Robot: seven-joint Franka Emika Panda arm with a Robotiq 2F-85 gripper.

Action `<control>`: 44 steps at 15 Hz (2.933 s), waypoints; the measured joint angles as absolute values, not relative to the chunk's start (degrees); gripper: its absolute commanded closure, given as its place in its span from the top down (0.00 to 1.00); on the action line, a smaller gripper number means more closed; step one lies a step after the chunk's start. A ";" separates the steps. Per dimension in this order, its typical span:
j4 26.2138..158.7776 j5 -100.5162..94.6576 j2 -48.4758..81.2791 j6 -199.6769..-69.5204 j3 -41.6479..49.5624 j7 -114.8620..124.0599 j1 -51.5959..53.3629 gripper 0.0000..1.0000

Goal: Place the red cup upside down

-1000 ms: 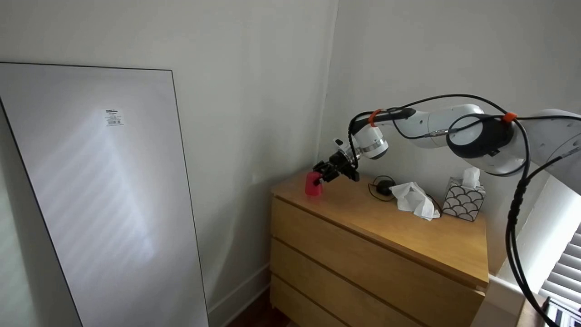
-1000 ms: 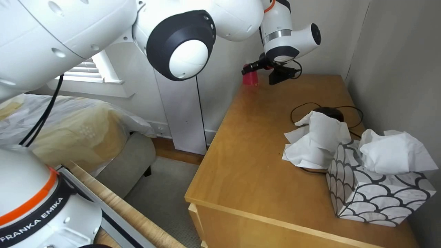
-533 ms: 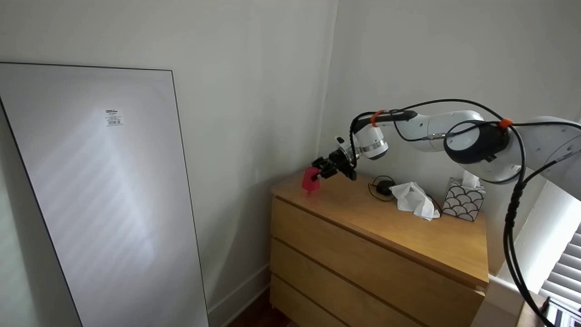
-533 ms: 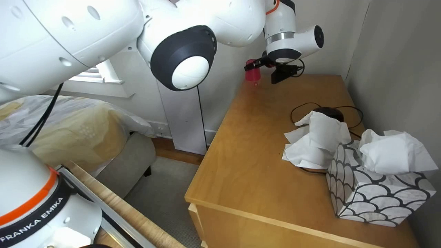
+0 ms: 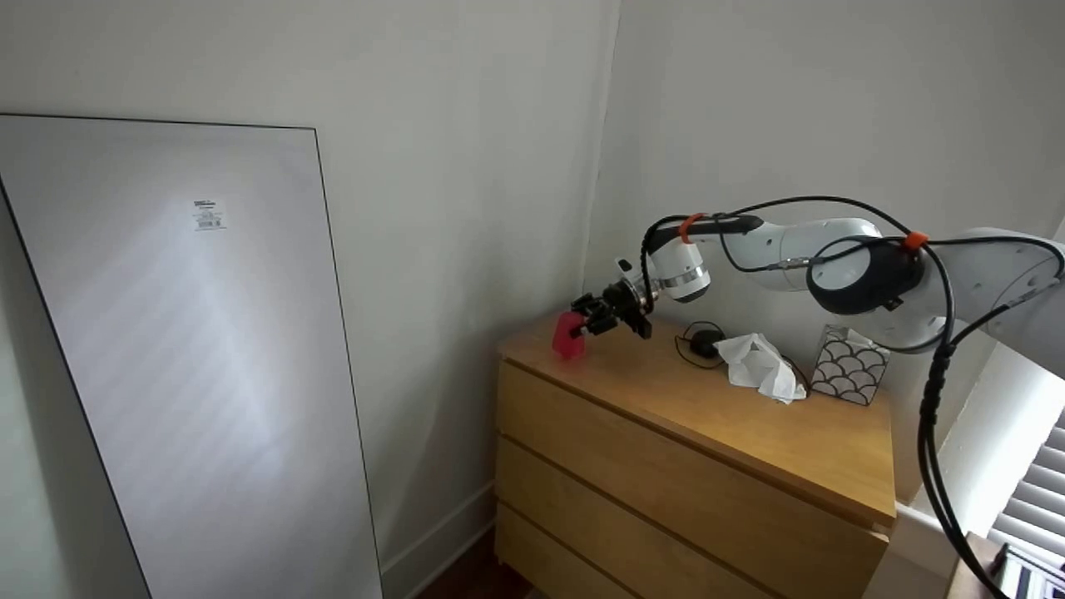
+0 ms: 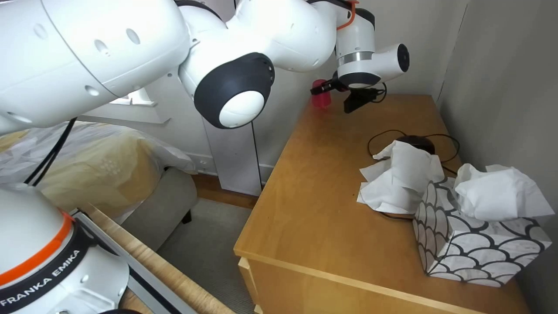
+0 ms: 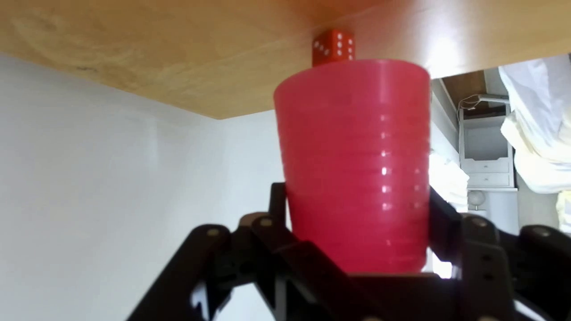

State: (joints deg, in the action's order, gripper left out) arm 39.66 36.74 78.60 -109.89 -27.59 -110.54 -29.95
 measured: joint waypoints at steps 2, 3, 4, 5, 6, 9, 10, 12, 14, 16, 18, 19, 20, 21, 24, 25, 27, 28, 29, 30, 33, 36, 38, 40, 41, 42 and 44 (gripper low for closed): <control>38.78 36.74 79.51 -109.89 -27.72 -111.48 -29.95 0.46; 38.46 36.74 79.87 -109.89 -27.75 -111.76 -29.94 0.46; 38.08 36.74 80.25 -109.89 -27.76 -111.82 -29.91 0.46; 37.72 36.74 80.63 -109.89 -27.76 -111.84 -29.87 0.46; 37.43 36.74 80.99 -109.89 -27.76 -111.84 -29.84 0.46; 36.90 36.73 81.80 -109.89 -27.76 -111.84 -29.77 0.93; 36.62 36.72 82.06 -109.89 -27.76 -111.84 -29.70 0.98; 36.16 36.72 82.32 -109.89 -27.76 -111.84 -29.55 1.00; 35.79 36.72 82.35 -109.89 -27.76 -111.85 -29.38 1.00; 35.18 36.72 82.31 -109.89 -27.92 -111.81 -29.14 1.00; 34.47 36.72 81.99 -109.86 -28.56 -111.57 -28.94 0.99; 34.26 36.72 81.57 -109.86 -28.81 -111.05 -28.85 1.00; 34.10 36.72 80.96 -109.86 -28.89 -110.18 -28.74 1.00; 33.97 36.72 80.19 -109.85 -28.90 -109.13 -28.63 1.00; 33.60 36.69 77.52 -109.82 -28.88 -105.45 -28.39 1.00; 33.59 36.52 76.59 -109.82 -28.76 -103.91 -28.35 1.00; 33.60 35.67 74.40 -108.76 -27.81 -99.30 -28.14 1.00; 33.60 34.69 73.15 -108.40 -26.99 -96.93 -27.92 1.00; 33.61 33.36 71.73 -108.35 -25.88 -94.69 -27.53 1.00; 33.61 31.85 70.24 -108.34 -24.72 -92.52 -27.05 1.00; 33.65 27.59 65.76 -108.33 -21.15 -85.54 -25.33 1.00; 33.75 23.61 61.92 -108.34 -17.16 -78.38 -23.16 1.00; 33.88 21.05 60.16 -108.34 -14.49 -73.83 -21.62 1.00; 34.38 18.55 58.81 -108.34 -11.79 -69.46 -20.14 1.00; 34.74 17.29 58.28 -108.34 -10.44 -67.40 -19.44 1.00; 35.05 16.02 57.90 -108.34 -9.07 -65.41 -18.81 1.00; 35.56 13.58 57.63 -108.35 -6.38 -61.75 -17.68 1.00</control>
